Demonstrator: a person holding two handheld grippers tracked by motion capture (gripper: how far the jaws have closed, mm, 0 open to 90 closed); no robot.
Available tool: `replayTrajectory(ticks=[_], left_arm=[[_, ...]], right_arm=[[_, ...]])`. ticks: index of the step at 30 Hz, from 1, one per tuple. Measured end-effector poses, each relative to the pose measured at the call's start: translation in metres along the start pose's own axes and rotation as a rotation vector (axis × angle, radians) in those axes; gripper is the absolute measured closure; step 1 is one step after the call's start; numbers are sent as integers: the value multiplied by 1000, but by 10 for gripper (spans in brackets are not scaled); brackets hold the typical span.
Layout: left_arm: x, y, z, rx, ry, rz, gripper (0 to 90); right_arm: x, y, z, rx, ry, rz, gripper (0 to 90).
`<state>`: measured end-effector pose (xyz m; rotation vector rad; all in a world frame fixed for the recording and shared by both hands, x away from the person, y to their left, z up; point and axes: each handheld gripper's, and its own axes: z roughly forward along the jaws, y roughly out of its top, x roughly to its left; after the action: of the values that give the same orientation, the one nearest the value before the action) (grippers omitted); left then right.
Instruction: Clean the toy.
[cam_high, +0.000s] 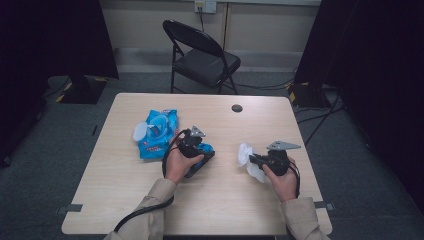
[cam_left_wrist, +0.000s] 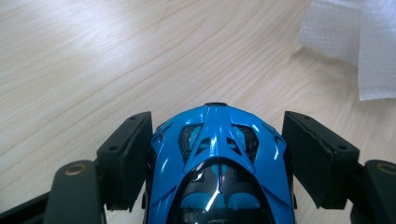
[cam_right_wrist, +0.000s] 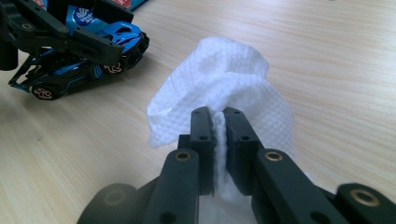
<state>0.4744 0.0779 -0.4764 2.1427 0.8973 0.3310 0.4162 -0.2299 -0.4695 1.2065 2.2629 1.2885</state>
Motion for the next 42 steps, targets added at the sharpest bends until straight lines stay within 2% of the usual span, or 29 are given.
replayTrajectory(ticks=[4, 5, 12, 14, 25, 26, 27, 36, 42], left_arm=[[-1, 0, 2, 19, -2, -1, 260], [-1, 1, 3, 38, -6, 1, 259], [-2, 1, 7, 44, 9, -12, 258], [-1, 2, 8, 61, 16, -13, 258], [1, 2, 5, 68, 11, -14, 256], [1, 3, 2, 36, 17, 2, 275], [2, 5, 0, 39, 17, 8, 284], [9, -4, -3, 45, 4, -39, 239], [11, -4, -9, 52, -6, -34, 215]], right_arm=[[-1, -1, 1, 6, -10, -1, 832], [-2, -2, 1, 6, -17, 0, 832], [-4, -1, 1, -3, -32, 6, 826], [-4, 1, 2, -4, -40, 2, 824], [-5, 4, 8, 6, -60, 1, 818], [-6, 4, 9, 6, -64, 4, 817], [-6, 4, 9, 6, -65, 6, 817], [-6, 9, 14, 9, -69, 6, 799], [-6, 10, 19, 12, -70, 9, 790]])
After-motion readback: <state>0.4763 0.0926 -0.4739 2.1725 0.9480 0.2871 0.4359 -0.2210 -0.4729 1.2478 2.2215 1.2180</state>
